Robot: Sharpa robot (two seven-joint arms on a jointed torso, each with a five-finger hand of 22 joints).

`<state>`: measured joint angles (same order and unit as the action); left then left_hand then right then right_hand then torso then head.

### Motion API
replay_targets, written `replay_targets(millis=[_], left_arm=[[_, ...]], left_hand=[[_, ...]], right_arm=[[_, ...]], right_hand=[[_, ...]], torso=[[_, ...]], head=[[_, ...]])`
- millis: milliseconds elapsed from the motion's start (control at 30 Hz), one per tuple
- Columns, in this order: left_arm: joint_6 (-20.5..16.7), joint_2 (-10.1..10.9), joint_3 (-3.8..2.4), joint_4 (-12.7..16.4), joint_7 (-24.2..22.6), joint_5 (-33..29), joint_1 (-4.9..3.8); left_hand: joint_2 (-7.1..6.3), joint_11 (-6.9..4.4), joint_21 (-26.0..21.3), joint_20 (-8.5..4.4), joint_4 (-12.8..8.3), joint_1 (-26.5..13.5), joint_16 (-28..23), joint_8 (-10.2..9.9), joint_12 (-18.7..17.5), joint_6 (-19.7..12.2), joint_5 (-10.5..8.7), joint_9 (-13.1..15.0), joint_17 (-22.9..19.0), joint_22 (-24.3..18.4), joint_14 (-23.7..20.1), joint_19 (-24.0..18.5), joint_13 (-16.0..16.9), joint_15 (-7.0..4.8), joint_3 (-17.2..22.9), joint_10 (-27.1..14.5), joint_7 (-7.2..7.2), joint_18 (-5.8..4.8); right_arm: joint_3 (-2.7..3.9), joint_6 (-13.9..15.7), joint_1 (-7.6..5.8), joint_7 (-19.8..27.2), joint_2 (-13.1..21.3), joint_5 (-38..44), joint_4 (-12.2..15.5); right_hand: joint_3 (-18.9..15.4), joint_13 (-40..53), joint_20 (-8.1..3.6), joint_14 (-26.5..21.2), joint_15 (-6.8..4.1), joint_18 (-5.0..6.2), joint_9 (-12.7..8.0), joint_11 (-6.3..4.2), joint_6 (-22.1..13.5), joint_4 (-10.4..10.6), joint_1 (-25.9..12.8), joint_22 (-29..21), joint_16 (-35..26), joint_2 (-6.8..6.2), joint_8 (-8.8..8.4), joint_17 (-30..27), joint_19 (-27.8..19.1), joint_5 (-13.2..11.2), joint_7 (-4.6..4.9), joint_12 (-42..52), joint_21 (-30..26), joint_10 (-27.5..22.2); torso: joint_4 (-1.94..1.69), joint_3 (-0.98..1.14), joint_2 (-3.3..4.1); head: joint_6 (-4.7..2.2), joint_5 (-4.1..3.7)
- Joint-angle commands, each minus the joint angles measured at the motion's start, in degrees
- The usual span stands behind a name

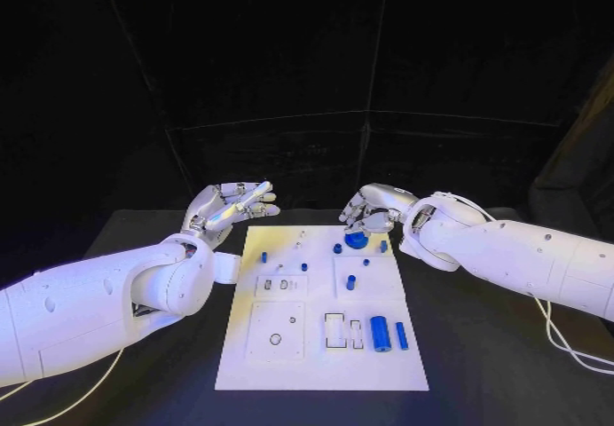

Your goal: Assemble the parts on the task board

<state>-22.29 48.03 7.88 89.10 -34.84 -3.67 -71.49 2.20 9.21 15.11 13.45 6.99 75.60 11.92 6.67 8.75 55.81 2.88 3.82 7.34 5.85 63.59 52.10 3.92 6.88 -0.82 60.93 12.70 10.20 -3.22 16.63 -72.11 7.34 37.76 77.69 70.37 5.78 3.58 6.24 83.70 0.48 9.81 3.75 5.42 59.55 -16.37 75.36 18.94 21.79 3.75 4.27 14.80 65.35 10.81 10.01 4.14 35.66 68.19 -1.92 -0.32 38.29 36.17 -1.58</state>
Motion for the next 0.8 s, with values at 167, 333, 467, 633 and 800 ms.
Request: replay_targets(millis=[167,333,467,633,800], left_arm=[[2.19,0.87,0.05,2.83,0.65,1.78,0.18],[2.56,1.26,0.09,4.0,0.88,1.66,0.25],[2.6,1.4,0.1,4.42,1.0,1.39,0.26],[2.07,1.59,0.1,4.71,1.01,0.85,0.25],[1.82,1.59,0.1,4.55,1.04,0.6,0.25]], left_hand=[[0.78,0.33,-1.03,0.09,-1.08,0.07,-1.26,-1.02,-1.26,0.18,0.07,-0.12,0.07,-0.54,0.13,0.58,-0.22,0.12,-0.07,-0.05,0.07,0.34],[0.9,0.52,-1.59,0.23,-1.49,-0.08,-1.95,-1.51,-1.92,0.08,0.07,-0.13,0.08,-0.93,-0.14,0.47,-0.25,0.3,-0.18,-0.35,0.21,0.32],[0.93,0.56,-1.71,0.27,-1.57,-0.12,-2.1,-1.6,-2.05,0.05,0.06,-0.13,0.08,-1.01,-0.2,0.43,-0.25,0.35,-0.19,-0.43,0.25,0.31],[0.95,0.59,-1.8,0.3,-1.64,-0.14,-2.2,-1.67,-2.15,0.03,0.06,-0.13,0.08,-1.07,-0.24,0.4,-0.25,0.38,-0.2,-0.48,0.29,0.31],[1.0,0.59,-1.84,0.31,-1.71,-0.09,-2.23,-1.7,-2.18,0.06,0.07,-0.12,0.09,-1.1,-0.23,0.41,-0.25,0.38,-0.16,-0.46,0.29,0.31]], right_arm=[[0.09,-5.46,-0.23,-7.06,-1.68,13.82,-0.42],[0.09,-7.13,-0.24,-8.05,-2.71,15.45,-0.98],[0.09,-8.0,-0.24,-8.39,-3.31,15.93,-1.57],[0.09,-9.03,-0.24,-8.52,-4.1,16.27,-2.63],[0.09,-9.96,-0.23,-8.51,-4.63,16.39,-3.44]], right_hand=[[3.24,0.13,-0.53,2.21,-0.46,-0.63,-0.01,-0.09,-0.77,0.11,-1.76,17.35,20.01,-2.32,-0.62,15.47,1.96,-0.54,-0.66,-0.54,19.79,-2.35],[3.77,0.15,-0.21,1.41,-0.28,-1.04,-0.01,0.11,-1.4,0.16,-2.06,21.64,25.22,-2.78,-0.63,20.08,1.72,-0.88,-0.75,-0.49,23.88,-3.44],[3.99,0.1,-0.06,1.11,-0.16,-1.11,0.0,0.29,-1.49,0.15,-1.96,22.63,26.78,-2.88,-0.62,21.4,1.43,-0.93,-0.68,-0.6,24.94,-4.34],[4.24,0.14,0.1,1.02,-0.07,-1.33,0.01,0.34,-1.63,0.25,-1.97,24.76,29.65,-2.84,-0.6,24.07,1.63,-1.05,-0.65,-0.48,26.86,-4.65],[4.39,0.15,0.16,0.98,-0.02,-1.4,0.01,0.36,-1.64,0.3,-2.01,25.55,30.73,-2.77,-0.6,25.0,1.66,-1.12,-0.61,-0.43,27.61,-4.62]], torso=[[-0.99,-0.39,1.47],[-1.05,-0.45,2.09],[-1.09,-0.46,2.28],[-1.26,-0.56,2.79],[-1.38,-0.53,2.98]], head=[[-0.18,-0.93],[-0.41,-1.08],[-0.51,-1.21],[-0.55,-1.57],[-0.42,-1.89]])
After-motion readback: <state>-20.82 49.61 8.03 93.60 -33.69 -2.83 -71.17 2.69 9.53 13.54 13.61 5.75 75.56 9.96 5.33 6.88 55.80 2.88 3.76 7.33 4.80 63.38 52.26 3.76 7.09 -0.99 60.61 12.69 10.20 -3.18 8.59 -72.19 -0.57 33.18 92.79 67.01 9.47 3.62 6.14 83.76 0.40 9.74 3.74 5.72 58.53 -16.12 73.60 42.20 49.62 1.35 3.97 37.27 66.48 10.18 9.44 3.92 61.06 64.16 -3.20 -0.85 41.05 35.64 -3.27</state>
